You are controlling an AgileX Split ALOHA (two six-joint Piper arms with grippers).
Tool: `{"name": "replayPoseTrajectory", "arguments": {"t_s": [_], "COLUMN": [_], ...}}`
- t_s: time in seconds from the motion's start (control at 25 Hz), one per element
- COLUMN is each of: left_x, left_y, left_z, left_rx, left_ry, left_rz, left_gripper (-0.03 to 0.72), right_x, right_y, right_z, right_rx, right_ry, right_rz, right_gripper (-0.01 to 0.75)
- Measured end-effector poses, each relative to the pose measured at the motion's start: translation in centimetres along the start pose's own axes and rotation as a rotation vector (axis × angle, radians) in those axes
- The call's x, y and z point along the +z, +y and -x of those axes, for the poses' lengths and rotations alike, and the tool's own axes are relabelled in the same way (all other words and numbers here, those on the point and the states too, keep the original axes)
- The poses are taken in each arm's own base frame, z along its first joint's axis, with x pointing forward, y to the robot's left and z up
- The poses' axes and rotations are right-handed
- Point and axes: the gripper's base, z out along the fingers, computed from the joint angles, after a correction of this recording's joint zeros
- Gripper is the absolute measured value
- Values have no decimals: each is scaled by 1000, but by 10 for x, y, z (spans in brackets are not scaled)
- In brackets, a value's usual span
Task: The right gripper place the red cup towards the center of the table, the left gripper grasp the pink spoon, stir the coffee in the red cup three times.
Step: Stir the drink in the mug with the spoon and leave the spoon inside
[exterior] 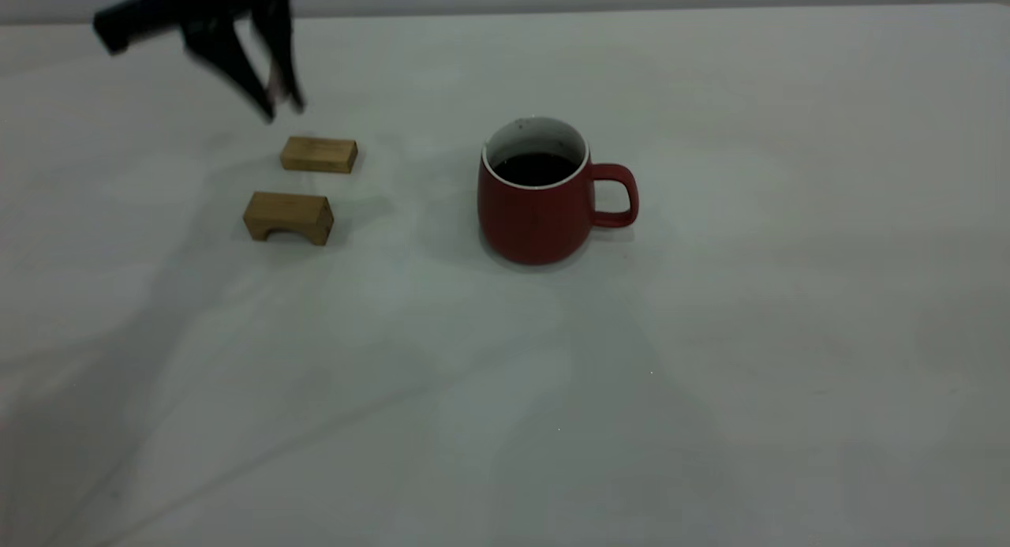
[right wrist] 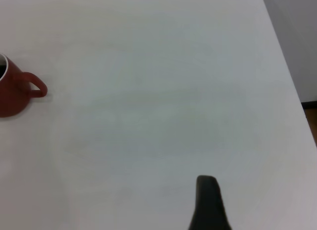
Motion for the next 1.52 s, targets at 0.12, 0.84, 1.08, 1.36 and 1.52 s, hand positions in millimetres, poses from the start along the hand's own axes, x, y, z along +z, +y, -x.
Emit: {"name": "replayPoseTrajectory", "arguments": {"t_s": [0.12,0.84,1.08,1.36,1.52], "left_x": [-21,-13,29,71,90], "left_y": [-19,-80,-80,-74,-71], "left_z": [-9,-18,-9,-2,2], "left_rx": [-334,-987,-1012,-1032,-1034], "left_ry": [138,870,928,947,900], "left_rz": [-100,-495,-496,-480,-494], "left_gripper": [175,175,175,175,175], "right_x": [0,0,0,0,0], "right_y": [0,0,0,0,0], "right_z": [0,0,0,0,0], "right_rx": [-1,0,-1,0,0], "right_ry": [0,0,0,0,0], "right_rz": [0,0,0,0,0], "right_gripper": [592,592,592,592,592]}}
